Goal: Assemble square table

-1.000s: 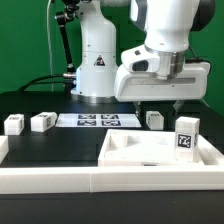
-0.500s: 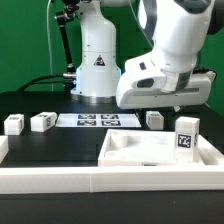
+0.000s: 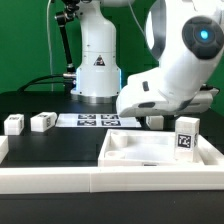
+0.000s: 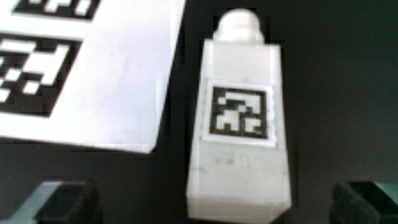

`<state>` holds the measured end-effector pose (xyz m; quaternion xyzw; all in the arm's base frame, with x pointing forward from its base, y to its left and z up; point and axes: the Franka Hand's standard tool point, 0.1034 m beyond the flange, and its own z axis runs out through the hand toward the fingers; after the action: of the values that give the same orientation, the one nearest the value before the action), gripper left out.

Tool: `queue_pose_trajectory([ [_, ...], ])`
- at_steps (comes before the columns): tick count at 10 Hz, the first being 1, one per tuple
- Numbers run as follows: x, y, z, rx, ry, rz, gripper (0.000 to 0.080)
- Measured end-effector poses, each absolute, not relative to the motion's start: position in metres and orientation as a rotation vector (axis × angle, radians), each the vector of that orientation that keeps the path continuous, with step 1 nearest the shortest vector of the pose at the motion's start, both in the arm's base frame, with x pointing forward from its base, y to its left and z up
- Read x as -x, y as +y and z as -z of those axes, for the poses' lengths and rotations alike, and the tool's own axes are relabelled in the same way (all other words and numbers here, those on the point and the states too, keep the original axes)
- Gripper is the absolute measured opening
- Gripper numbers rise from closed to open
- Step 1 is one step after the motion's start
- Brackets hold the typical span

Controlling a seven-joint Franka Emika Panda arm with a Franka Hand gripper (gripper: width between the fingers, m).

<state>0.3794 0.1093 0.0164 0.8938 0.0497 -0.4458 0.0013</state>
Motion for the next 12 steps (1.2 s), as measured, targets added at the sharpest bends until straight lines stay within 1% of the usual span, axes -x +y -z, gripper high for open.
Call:
queue_pose_trajectory([
  [2, -0.378, 0.108, -0.012, -2.763, 0.149, 1.477, 0.0649],
  [8, -0.373, 0.106, -0.002, -2.775, 0.143, 1.452, 0.0649],
  [11, -0.372, 0.106, -0.001, -2.774, 0.142, 1.454, 0.0649],
  [12, -0.372, 0.106, -0.001, -2.774, 0.142, 1.454, 0.0565],
])
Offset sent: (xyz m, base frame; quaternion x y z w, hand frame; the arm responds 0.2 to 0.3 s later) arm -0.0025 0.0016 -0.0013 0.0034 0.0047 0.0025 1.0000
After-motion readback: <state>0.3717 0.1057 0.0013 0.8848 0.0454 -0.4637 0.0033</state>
